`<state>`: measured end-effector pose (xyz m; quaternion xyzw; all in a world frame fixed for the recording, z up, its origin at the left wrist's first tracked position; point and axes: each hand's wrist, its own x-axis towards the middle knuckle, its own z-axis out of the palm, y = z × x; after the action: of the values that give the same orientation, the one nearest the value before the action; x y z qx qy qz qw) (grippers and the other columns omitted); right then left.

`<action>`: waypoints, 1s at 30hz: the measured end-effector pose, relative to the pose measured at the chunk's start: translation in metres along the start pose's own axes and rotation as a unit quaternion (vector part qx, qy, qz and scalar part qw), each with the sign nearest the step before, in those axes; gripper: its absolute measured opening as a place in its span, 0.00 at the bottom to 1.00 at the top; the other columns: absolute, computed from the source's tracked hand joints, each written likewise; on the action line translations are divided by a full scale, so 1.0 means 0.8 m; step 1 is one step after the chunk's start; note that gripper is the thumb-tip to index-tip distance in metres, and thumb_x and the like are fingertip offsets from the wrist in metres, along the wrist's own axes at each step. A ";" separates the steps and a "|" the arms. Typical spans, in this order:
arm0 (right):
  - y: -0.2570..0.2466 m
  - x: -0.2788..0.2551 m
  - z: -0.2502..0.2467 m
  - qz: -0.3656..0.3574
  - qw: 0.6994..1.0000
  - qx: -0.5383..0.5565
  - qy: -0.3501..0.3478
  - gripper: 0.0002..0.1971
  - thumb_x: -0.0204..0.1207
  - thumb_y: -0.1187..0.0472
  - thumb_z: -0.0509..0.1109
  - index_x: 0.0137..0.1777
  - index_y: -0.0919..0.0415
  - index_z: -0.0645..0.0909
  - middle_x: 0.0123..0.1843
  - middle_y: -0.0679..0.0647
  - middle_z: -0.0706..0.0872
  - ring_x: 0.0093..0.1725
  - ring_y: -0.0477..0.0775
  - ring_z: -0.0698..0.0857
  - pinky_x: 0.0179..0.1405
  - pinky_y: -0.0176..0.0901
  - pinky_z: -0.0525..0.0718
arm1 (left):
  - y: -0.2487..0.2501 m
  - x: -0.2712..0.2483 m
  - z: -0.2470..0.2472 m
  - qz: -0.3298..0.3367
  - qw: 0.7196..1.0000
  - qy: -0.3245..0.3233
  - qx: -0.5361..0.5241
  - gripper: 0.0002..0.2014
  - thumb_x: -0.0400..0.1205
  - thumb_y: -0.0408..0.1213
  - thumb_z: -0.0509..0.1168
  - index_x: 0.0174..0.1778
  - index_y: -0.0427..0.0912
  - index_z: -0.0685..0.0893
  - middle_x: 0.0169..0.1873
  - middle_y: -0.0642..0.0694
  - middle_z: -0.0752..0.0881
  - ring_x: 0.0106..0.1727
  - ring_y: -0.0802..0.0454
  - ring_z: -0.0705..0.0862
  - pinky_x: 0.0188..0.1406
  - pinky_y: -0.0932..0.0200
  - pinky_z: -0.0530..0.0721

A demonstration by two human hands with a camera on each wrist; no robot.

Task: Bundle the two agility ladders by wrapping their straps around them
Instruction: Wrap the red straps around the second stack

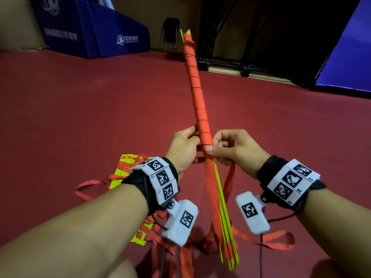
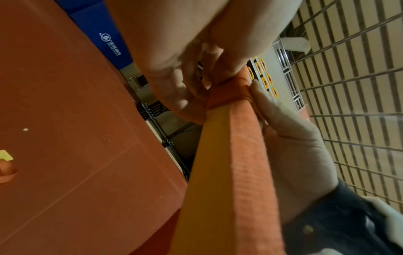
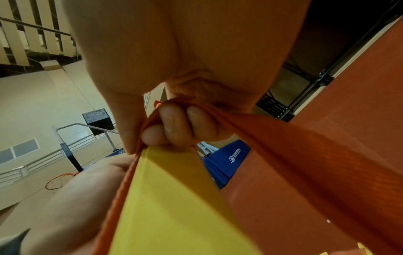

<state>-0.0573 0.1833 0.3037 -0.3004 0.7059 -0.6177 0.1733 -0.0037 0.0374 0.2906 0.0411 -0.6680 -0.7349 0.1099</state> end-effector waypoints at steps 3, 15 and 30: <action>0.004 -0.005 -0.003 -0.006 1.000 0.017 0.020 0.13 0.64 0.63 0.79 0.36 0.64 0.75 0.25 0.55 0.72 0.19 0.47 0.69 0.18 0.33 0.68 | -0.001 0.002 0.013 0.022 1.000 0.011 0.010 0.16 0.84 0.19 0.53 0.47 0.40 0.84 0.34 0.46 0.86 0.26 0.62 0.84 0.19 0.64 0.81; 0.035 -0.001 -0.050 -0.046 0.993 0.070 0.084 0.13 0.74 0.72 0.76 0.35 0.63 0.75 0.22 0.54 0.75 0.19 0.45 0.71 0.19 0.34 0.68 | -0.017 0.036 0.070 0.008 0.995 0.093 -0.034 0.09 0.85 0.27 0.59 0.48 0.39 0.84 0.32 0.45 0.86 0.25 0.58 0.82 0.21 0.67 0.76; 0.055 0.012 -0.101 -0.039 0.998 -0.006 0.050 0.13 0.70 0.74 0.80 0.42 0.62 0.78 0.25 0.54 0.74 0.23 0.50 0.70 0.24 0.39 0.70 | -0.029 0.047 0.078 0.004 0.999 -0.001 -0.052 0.12 0.83 0.18 0.63 0.49 0.41 0.83 0.34 0.49 0.91 0.37 0.49 0.84 0.37 0.57 0.85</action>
<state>-0.1238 0.2414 0.2761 -0.2973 0.7054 -0.6337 0.1114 -0.0555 0.0924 0.2770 0.0323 -0.6292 -0.7681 0.1144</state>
